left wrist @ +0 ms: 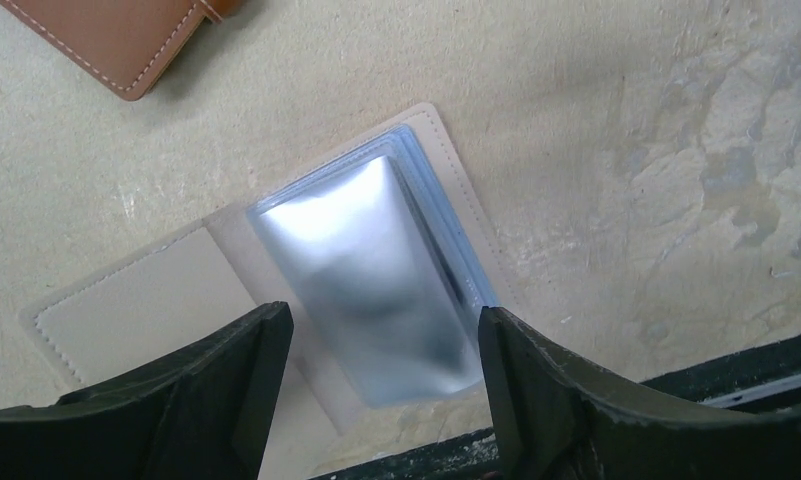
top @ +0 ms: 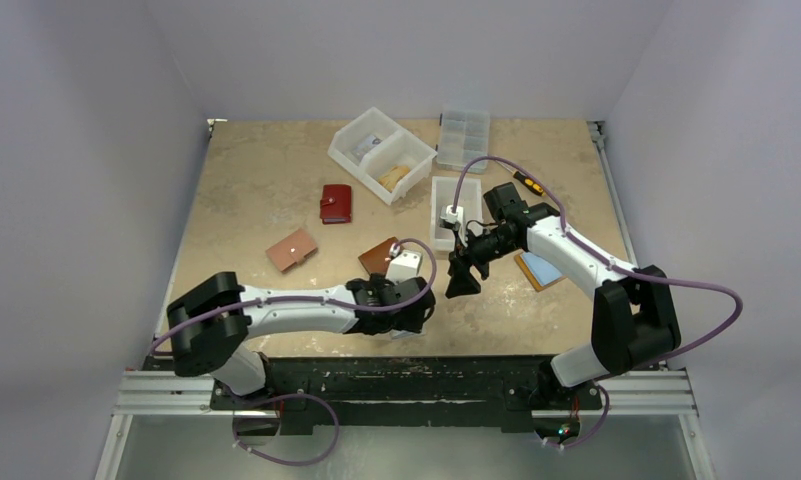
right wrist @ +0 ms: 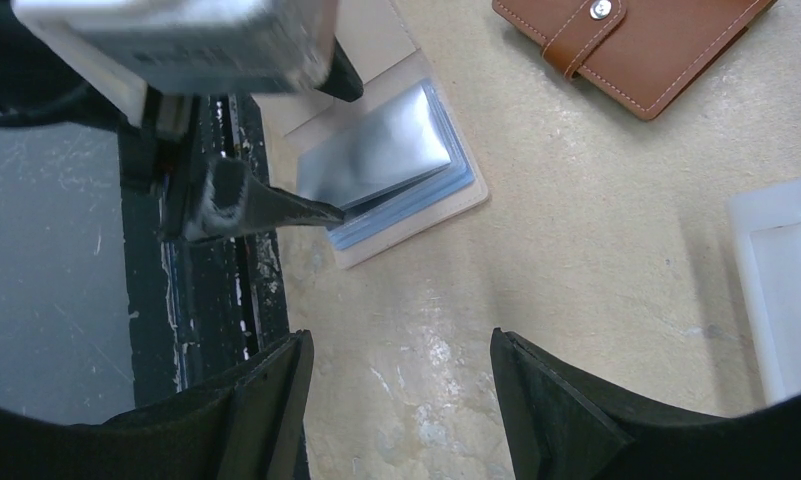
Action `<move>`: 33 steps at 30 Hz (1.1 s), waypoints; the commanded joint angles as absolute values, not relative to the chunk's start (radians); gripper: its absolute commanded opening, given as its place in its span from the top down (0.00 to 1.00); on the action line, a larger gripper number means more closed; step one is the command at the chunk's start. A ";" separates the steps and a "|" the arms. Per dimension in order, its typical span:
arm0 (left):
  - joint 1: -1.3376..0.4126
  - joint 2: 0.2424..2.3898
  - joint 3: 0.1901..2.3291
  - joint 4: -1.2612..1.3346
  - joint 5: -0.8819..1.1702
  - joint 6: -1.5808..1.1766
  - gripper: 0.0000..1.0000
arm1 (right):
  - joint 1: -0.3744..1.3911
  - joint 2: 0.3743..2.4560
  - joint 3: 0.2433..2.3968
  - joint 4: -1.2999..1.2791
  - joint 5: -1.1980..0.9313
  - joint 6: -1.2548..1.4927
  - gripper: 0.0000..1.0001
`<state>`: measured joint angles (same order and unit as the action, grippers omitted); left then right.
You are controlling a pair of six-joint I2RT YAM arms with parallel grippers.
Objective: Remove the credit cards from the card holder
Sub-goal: Open the card holder at the center of the board.
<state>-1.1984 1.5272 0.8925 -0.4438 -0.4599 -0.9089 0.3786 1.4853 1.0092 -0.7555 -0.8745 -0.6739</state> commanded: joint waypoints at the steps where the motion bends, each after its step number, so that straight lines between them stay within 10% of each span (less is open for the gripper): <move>1: -1.216 1.607 1.012 -0.527 -0.524 -0.959 0.28 | 0.379 1.474 1.025 -0.765 -0.868 -0.687 0.27; 26: -1.246 1.552 0.967 -0.585 -0.597 -0.990 0.60 | 0.378 1.471 1.026 -0.773 -0.867 -0.693 0.27; 33: -1.221 1.490 0.881 -0.613 -0.647 -1.032 0.89 | 0.379 1.470 1.025 -0.776 -0.871 -0.696 0.27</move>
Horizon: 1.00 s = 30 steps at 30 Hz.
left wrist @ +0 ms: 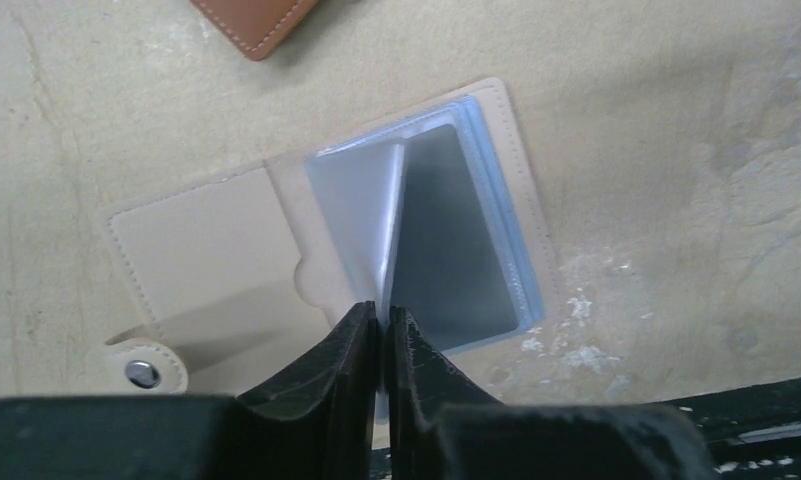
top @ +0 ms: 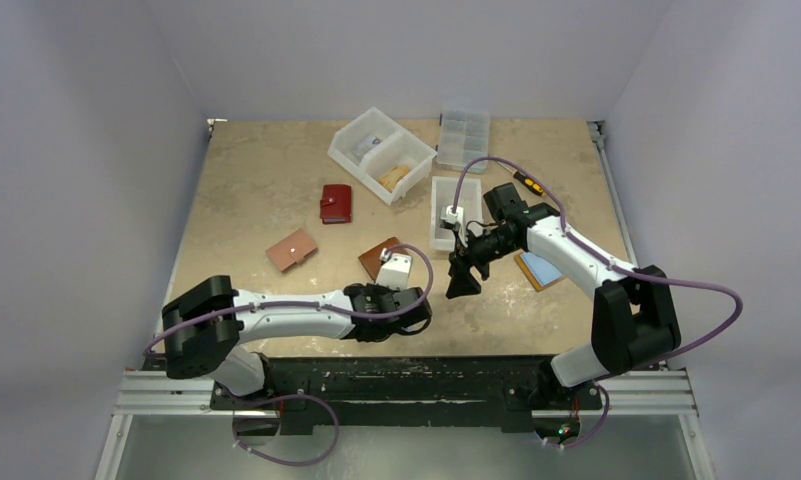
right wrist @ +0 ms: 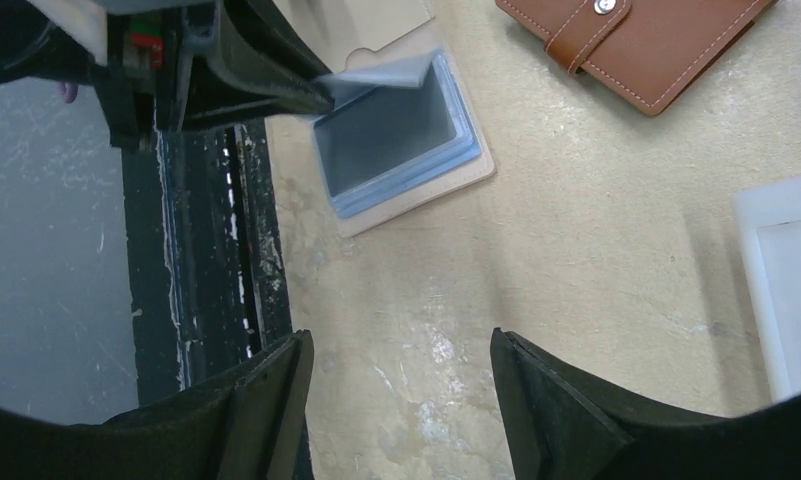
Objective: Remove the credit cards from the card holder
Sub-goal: Open the card holder at the center of the board, then remove the credit card from the card holder.
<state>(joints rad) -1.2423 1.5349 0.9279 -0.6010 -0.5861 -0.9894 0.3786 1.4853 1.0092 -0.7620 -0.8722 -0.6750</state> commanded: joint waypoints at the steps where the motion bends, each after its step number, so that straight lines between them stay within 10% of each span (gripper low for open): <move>1: -1.209 1.483 0.861 -0.626 -0.655 -1.055 0.93 | 0.378 1.470 1.025 -0.776 -0.871 -0.696 0.27; 7: -1.148 1.397 0.732 -0.705 -0.698 -1.216 0.96 | 0.378 1.467 1.025 -0.779 -0.877 -0.700 0.27; 16: -1.079 1.297 0.630 -0.611 -0.630 -1.168 0.60 | 0.400 1.477 1.022 -0.789 -0.926 -0.728 0.27; 30: -1.068 1.163 0.758 -1.042 -0.805 -1.274 0.32 | 0.644 1.404 0.995 -0.301 -0.874 -0.457 0.27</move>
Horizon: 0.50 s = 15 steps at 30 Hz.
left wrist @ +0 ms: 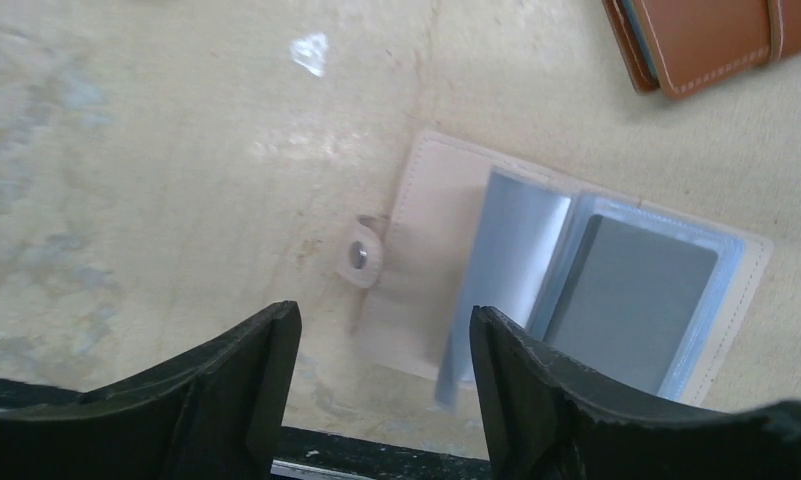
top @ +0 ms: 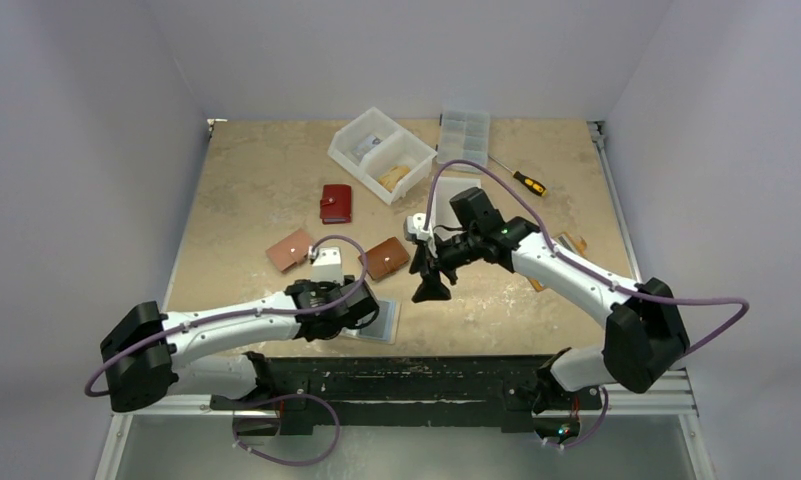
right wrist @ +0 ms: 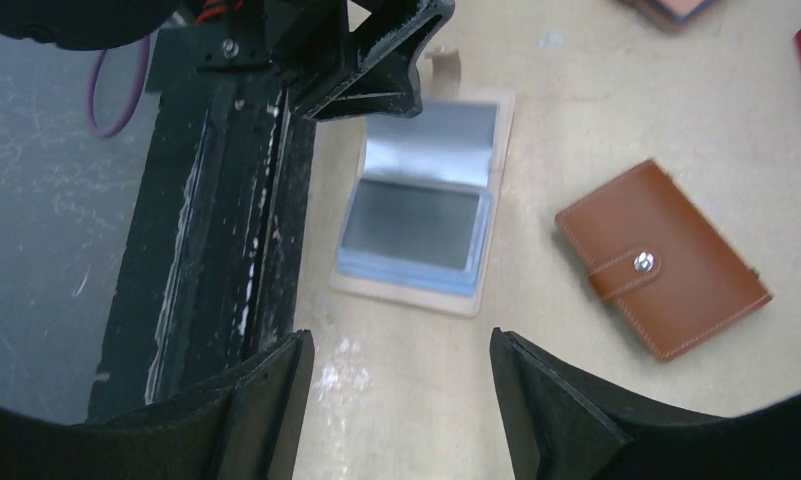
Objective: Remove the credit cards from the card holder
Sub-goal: Remove the credit card from the card holder.
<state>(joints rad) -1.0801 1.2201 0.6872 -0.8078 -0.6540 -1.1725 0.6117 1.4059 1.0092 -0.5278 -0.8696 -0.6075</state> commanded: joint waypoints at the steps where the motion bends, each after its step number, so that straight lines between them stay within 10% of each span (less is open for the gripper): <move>1: -1.052 1.153 0.757 -1.062 -0.817 -1.275 0.32 | 0.652 1.410 1.000 -0.305 -0.866 -0.458 0.27; 7: -1.018 1.034 0.832 -1.015 -0.810 -1.160 0.52 | 0.658 1.440 0.947 -0.205 -0.912 -0.312 0.30; 15: -1.017 0.758 0.665 -0.347 -0.268 -0.734 0.60 | 0.706 1.564 0.978 -0.162 -0.867 -0.191 0.44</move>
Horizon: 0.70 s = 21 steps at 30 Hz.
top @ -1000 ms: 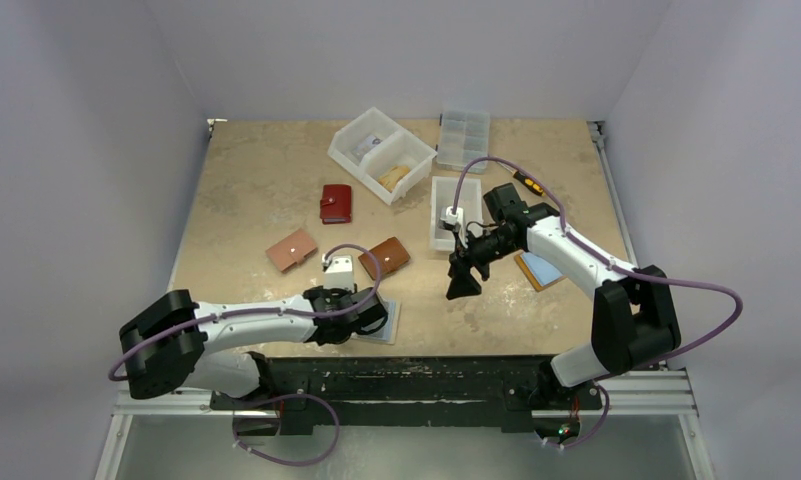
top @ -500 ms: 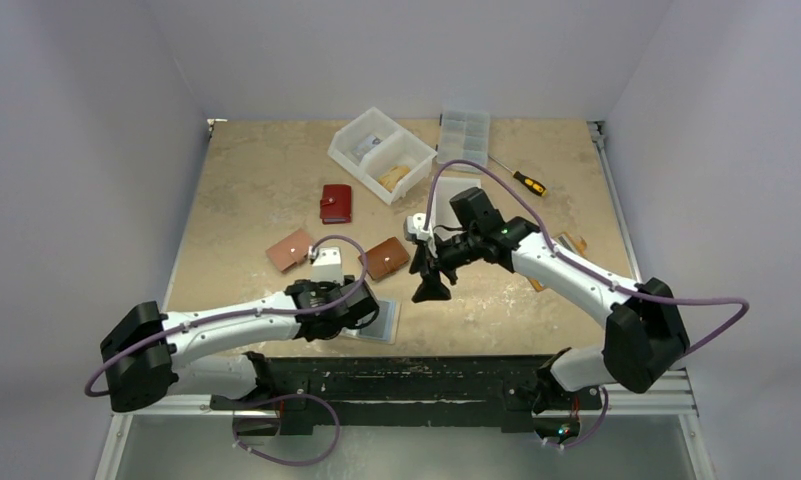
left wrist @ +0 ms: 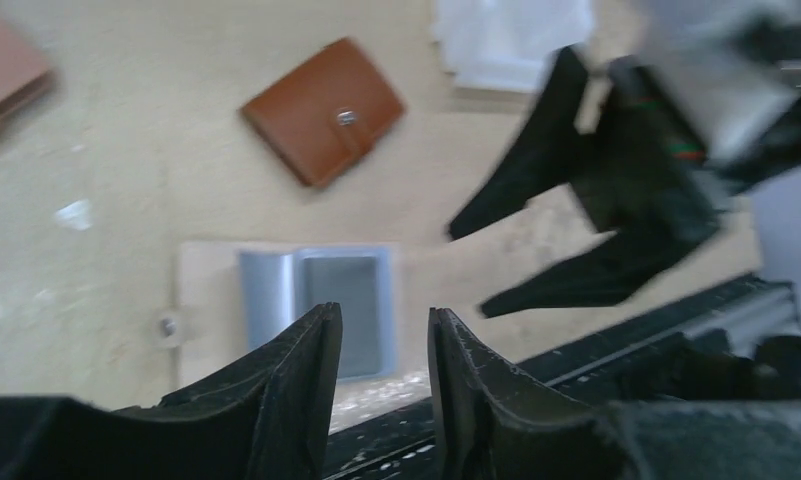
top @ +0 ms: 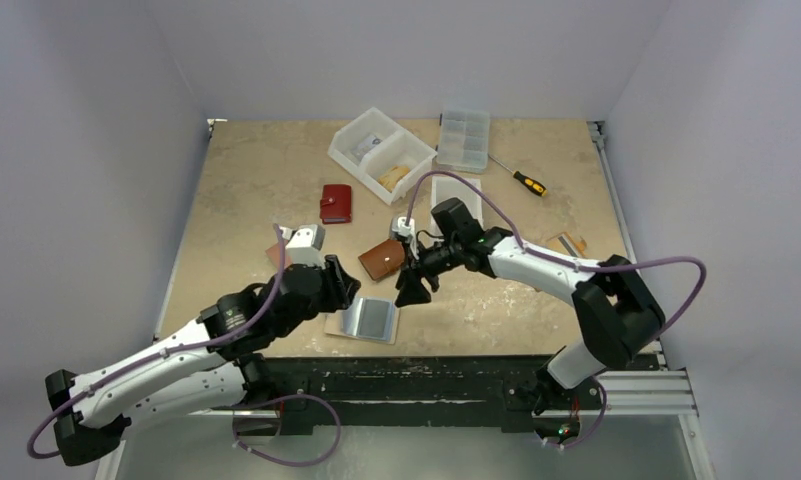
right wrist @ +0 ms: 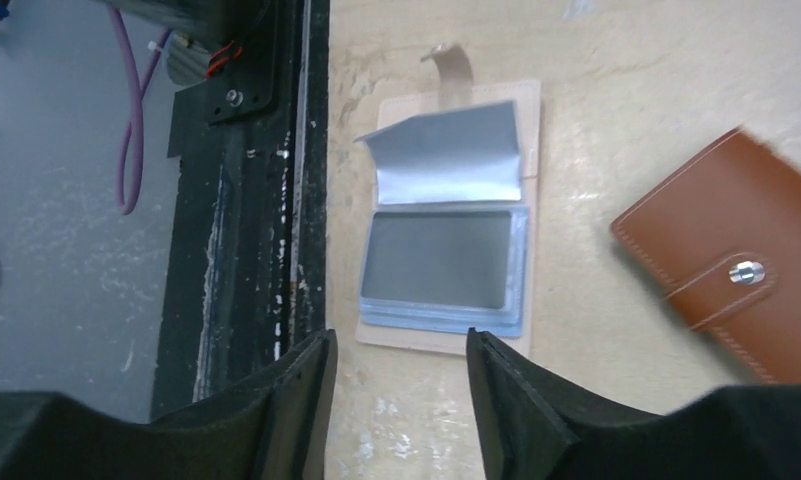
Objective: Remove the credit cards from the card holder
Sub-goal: Remove the credit card from the card holder.
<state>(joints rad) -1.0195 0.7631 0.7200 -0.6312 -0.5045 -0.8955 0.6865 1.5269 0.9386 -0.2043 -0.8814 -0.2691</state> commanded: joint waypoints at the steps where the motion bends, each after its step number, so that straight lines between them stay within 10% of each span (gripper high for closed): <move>1: -1.017 0.790 0.657 -0.347 -0.254 -0.739 0.63 | 0.708 1.573 0.980 -0.161 -0.857 -0.185 0.47; 11: -1.016 1.097 0.583 -0.329 -0.338 -0.815 0.62 | 0.709 1.620 0.986 -0.134 -0.803 -0.126 0.89; 21: -1.015 1.251 0.570 -0.277 -0.300 -0.836 0.39 | 0.700 1.647 1.025 -0.184 -0.759 -0.160 0.94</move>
<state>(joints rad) -1.0203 1.2034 0.5735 -0.3305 -0.3214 -0.8223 0.7059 1.6455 0.9798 -0.1783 -0.7765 -0.1425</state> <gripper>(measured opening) 0.604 0.074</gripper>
